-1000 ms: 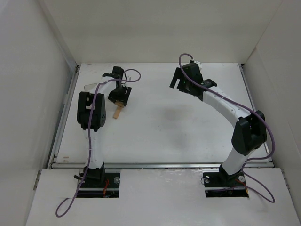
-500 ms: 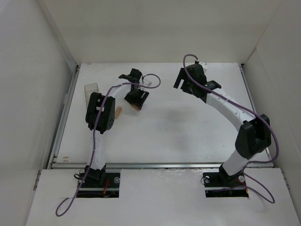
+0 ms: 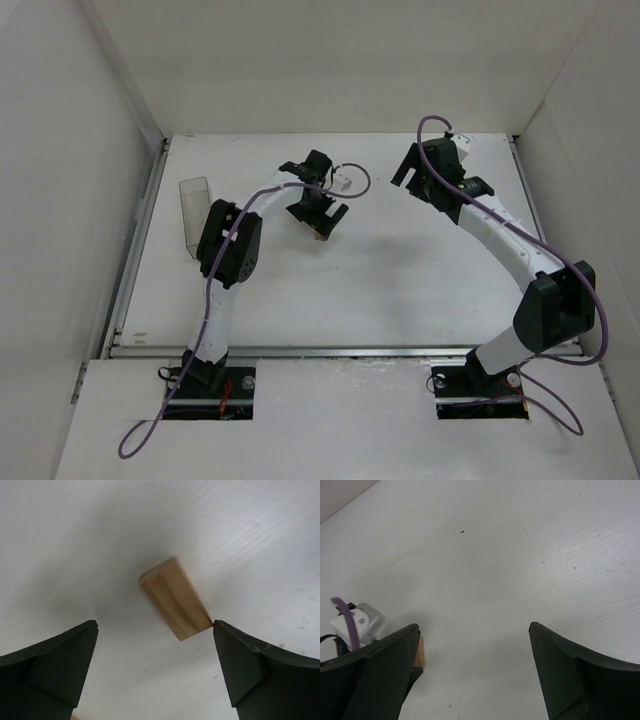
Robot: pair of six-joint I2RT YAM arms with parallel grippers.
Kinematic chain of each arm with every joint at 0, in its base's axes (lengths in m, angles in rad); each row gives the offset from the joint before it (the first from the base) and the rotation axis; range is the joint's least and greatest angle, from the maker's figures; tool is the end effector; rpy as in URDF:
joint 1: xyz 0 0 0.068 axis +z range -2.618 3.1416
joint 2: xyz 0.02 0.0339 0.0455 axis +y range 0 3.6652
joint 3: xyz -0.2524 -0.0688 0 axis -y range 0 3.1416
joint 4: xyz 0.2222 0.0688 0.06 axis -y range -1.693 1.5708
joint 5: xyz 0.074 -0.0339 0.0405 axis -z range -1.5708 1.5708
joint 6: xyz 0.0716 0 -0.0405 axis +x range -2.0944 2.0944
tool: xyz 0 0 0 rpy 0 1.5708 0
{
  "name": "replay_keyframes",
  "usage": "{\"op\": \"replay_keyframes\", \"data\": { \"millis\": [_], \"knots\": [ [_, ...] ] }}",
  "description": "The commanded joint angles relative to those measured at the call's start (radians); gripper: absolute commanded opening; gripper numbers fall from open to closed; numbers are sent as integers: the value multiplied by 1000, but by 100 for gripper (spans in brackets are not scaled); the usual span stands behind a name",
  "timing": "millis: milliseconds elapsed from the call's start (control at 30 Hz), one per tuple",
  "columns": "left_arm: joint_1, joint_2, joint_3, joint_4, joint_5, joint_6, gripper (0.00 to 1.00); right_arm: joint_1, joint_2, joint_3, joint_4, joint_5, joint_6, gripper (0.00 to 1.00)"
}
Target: Build the wood block tower
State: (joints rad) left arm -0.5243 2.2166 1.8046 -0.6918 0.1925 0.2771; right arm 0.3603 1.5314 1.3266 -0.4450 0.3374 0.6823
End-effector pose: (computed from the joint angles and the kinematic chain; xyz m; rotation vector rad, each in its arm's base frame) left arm 0.3952 -0.2444 0.1522 1.1030 2.4459 -0.3357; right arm 0.3383 0.1021 0.2936 0.5310 2.1212 0.2165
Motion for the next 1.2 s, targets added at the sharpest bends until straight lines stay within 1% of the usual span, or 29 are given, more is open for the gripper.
{"op": "replay_keyframes", "data": {
  "millis": [0,33,67,133,233,300,367,433,600,767,800,833,867,900,1000,1033,1100,1167],
  "knots": [
    [89,-124,-43,-28,-166,-61,100,2,-28,-3,20,8,11,96],
    [102,-139,-66,-14,-197,-71,100,2,-28,-3,20,-3,11,96],
    [115,-173,-121,-5,-252,-72,100,2,-19,-3,20,-3,11,96],
    [136,-204,-174,18,-295,-82,100,2,-19,-3,29,-12,11,96],
    [158,-244,-237,18,-304,-102,100,2,-19,-13,38,-21,2,96],
    [158,-273,-266,28,-265,-102,100,2,-10,-13,38,-31,2,96],
    [167,-282,-278,28,-290,-113,100,2,-10,-13,38,-31,2,96],
    [197,-282,-292,28,-338,-141,100,2,-10,-13,38,-40,-7,96],
    [253,-246,-340,47,-366,-162,100,2,-10,-23,48,-40,-7,96],
    [253,-189,-370,69,-380,-171,100,2,-10,-23,57,-49,-17,96],
    [253,-189,-370,69,-367,-171,97,2,-10,-23,57,-49,-17,96],
    [262,-175,-379,69,-357,-171,93,2,-10,-23,57,-49,-17,96],
    [262,-175,-380,69,-341,-171,87,2,-10,-23,57,-49,-17,96],
    [271,-163,-380,69,-302,-171,64,2,-10,-23,57,-49,-26,96],
    [271,-152,-380,49,-243,-159,18,2,-10,-32,57,-63,-35,96],
    [271,-152,-380,49,-231,-148,0,2,-10,-32,66,-80,-50,96],
    [271,-152,-366,31,-202,-139,0,2,-1,-23,77,-122,-73,96],
    [262,-164,-324,20,-157,-116,0,-7,25,-4,77,-210,-130,96]
  ]
}}
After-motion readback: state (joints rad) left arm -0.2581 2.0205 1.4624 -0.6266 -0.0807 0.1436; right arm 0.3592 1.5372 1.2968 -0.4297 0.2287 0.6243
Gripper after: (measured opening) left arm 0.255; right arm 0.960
